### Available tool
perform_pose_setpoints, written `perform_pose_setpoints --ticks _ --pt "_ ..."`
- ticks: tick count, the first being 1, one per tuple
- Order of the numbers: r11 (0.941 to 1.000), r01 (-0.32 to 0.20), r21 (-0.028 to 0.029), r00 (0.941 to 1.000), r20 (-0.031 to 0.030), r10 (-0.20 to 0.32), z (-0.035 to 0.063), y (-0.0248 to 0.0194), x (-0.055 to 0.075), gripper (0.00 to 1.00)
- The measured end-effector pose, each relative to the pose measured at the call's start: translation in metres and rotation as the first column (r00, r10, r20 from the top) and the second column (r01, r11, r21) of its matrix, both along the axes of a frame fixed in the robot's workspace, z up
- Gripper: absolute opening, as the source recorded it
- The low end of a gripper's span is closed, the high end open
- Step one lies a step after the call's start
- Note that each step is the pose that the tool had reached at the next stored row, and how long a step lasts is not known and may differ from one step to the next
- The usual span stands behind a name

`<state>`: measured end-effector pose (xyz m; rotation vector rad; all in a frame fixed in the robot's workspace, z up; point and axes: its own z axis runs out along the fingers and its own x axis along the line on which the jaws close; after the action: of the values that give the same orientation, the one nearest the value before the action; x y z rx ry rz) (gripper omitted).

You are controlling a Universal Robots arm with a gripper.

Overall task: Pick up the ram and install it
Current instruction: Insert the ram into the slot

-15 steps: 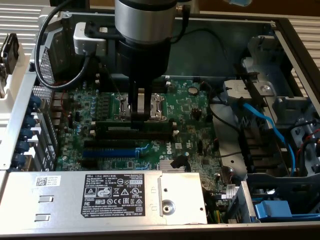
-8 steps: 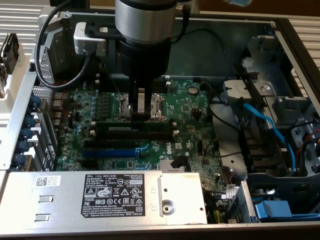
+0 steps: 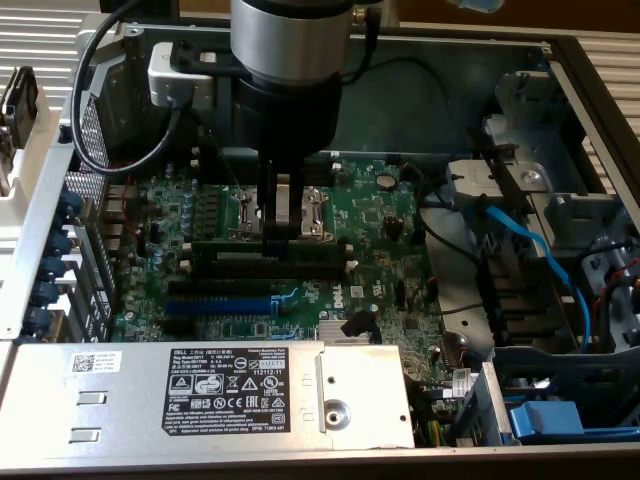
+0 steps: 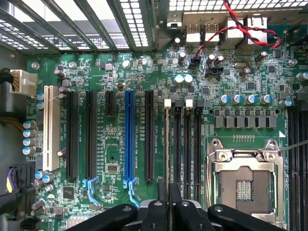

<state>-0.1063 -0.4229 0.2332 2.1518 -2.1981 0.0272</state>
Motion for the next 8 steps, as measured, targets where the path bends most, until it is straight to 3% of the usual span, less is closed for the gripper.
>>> perform_pose_setpoints --ticks 8 --pt "1.0 0.0 -0.0021 1.0 0.0028 0.0 0.0 0.0001 0.0 0.13"
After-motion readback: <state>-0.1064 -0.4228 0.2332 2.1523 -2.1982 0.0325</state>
